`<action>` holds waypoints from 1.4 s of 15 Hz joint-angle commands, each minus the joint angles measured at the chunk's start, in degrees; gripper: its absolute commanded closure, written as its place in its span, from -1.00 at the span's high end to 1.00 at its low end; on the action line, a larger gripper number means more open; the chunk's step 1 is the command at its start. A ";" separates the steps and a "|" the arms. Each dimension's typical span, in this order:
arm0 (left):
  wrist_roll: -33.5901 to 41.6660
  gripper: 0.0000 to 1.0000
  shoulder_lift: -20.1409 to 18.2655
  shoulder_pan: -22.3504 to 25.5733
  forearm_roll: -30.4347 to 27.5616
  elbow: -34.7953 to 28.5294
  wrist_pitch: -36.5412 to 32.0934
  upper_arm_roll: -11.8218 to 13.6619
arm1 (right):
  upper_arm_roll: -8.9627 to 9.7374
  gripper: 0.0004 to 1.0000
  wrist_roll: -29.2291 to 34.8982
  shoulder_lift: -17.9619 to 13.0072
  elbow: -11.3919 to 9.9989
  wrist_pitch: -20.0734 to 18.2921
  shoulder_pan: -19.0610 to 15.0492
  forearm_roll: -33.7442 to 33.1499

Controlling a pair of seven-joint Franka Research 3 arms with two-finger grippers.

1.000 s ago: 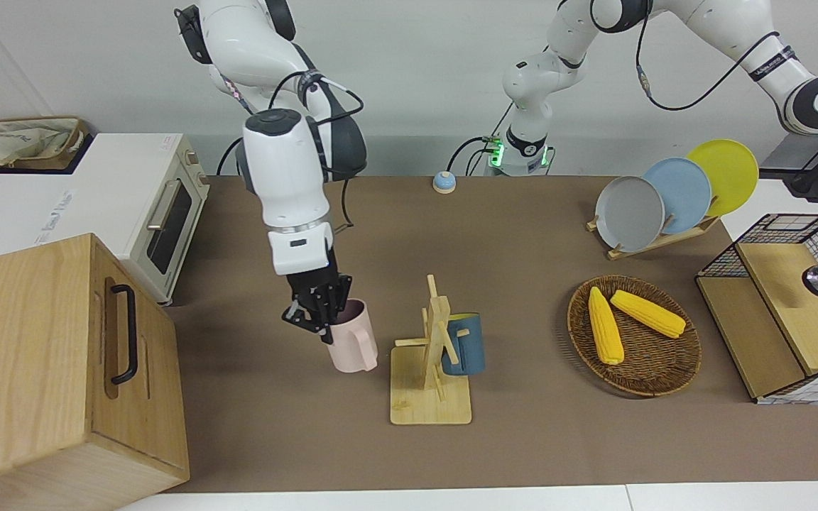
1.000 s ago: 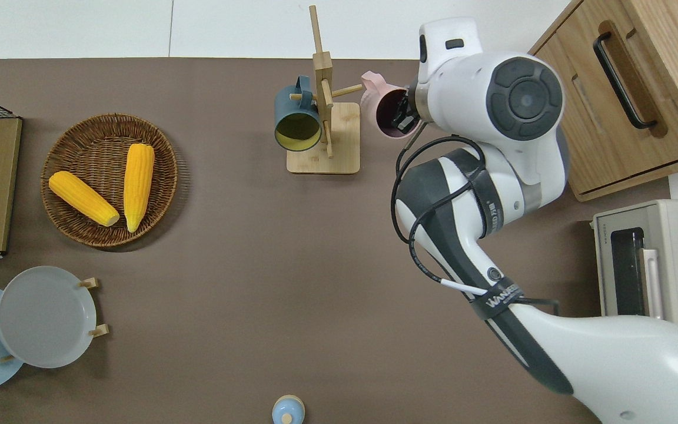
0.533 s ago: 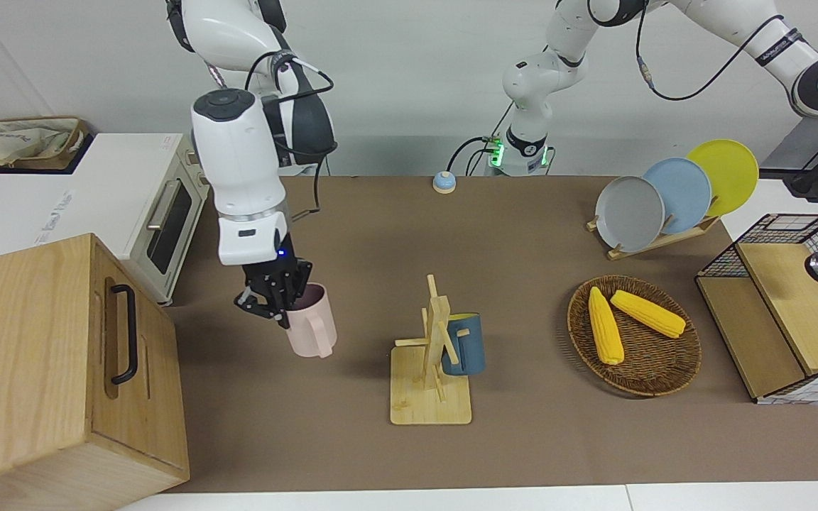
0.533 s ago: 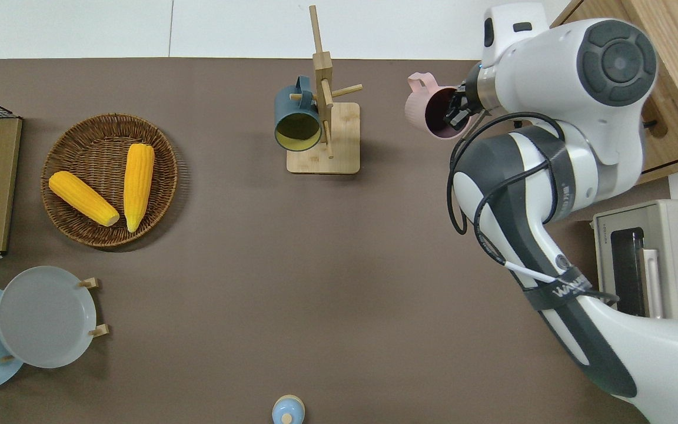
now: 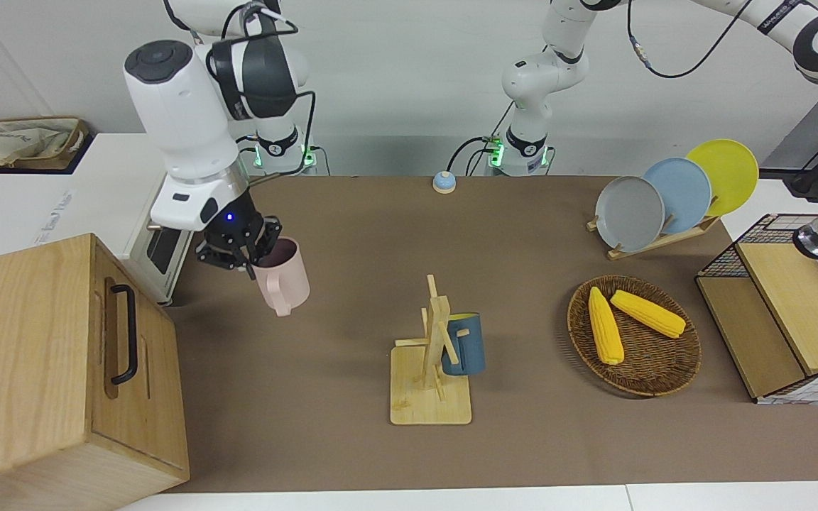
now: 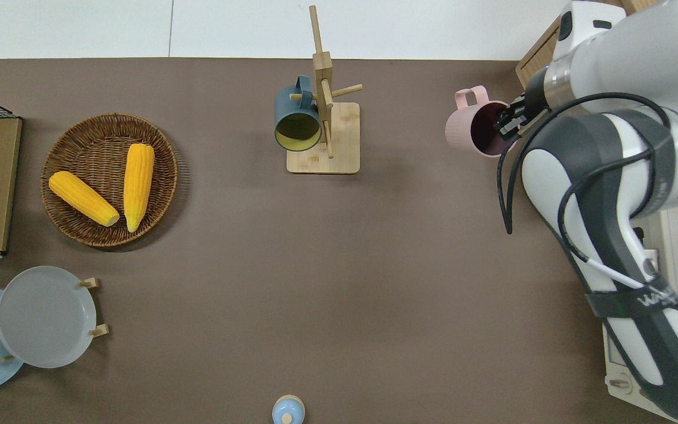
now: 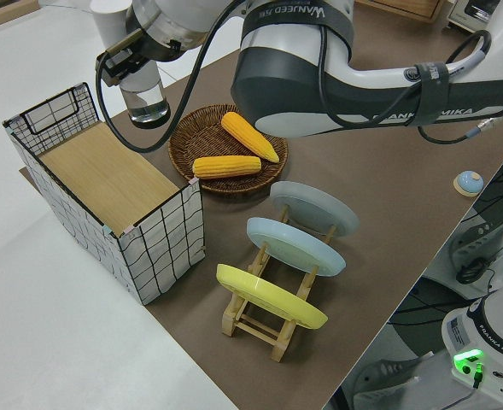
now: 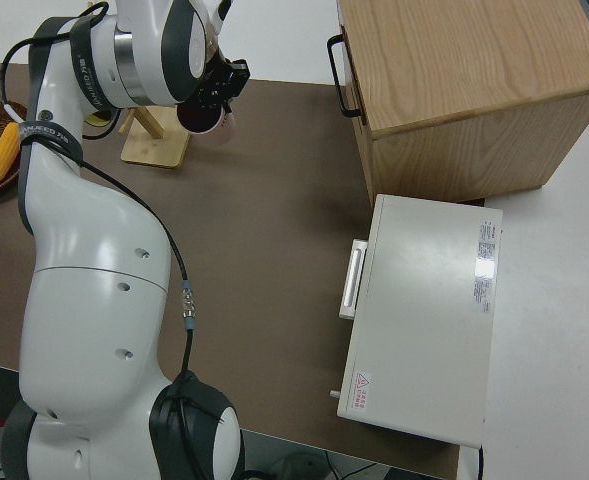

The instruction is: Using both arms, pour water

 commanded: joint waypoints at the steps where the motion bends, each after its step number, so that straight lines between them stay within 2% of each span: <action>1: -7.58 -1.00 -7.79 -4.80 5.04 -7.79 0.29 0.48 | -0.16 -1.00 18.19 -3.45 -0.90 -8.18 2.17 7.65; 3: -11.71 -1.00 -11.48 -6.92 8.73 -12.62 1.52 0.04 | 1.24 -1.00 27.61 -4.50 -0.99 -11.36 2.96 10.13; 5: -14.87 -1.00 -14.64 -7.89 10.06 -17.02 3.71 -1.27 | 3.87 -1.00 36.05 -5.21 -0.99 -11.72 3.76 11.62; 6: -16.37 -1.00 -16.49 -7.89 10.15 -19.91 5.72 -2.76 | 5.10 -1.00 41.05 -5.30 -1.08 -11.54 3.85 12.93; 9: -19.80 -1.00 -23.08 -7.81 11.99 -30.71 12.49 -6.37 | 10.63 -1.00 57.32 -5.21 -1.86 -9.97 4.20 14.97; 13: -24.11 -1.00 -28.10 -6.66 12.08 -37.24 13.65 -10.76 | 16.18 -1.00 67.35 -4.86 -3.71 -4.35 5.25 14.88; 15: -25.61 -1.00 -30.12 -6.49 12.87 -40.05 13.92 -12.09 | 19.43 -1.00 70.70 -4.77 -7.12 2.14 5.25 14.88; 17: -26.66 -1.00 -32.23 -6.57 14.45 -42.69 13.92 -12.53 | 21.89 -1.00 72.56 -4.43 -9.77 6.63 5.43 14.79; 18: -26.76 -1.00 -33.02 -6.58 14.72 -43.92 13.92 -13.05 | 22.86 -1.00 73.61 -3.64 -10.47 8.48 5.95 14.71; 21: -27.19 -1.00 -35.04 -6.49 14.72 -47.35 14.09 -14.63 | 23.40 -1.00 76.86 -1.18 -12.32 13.66 8.23 14.27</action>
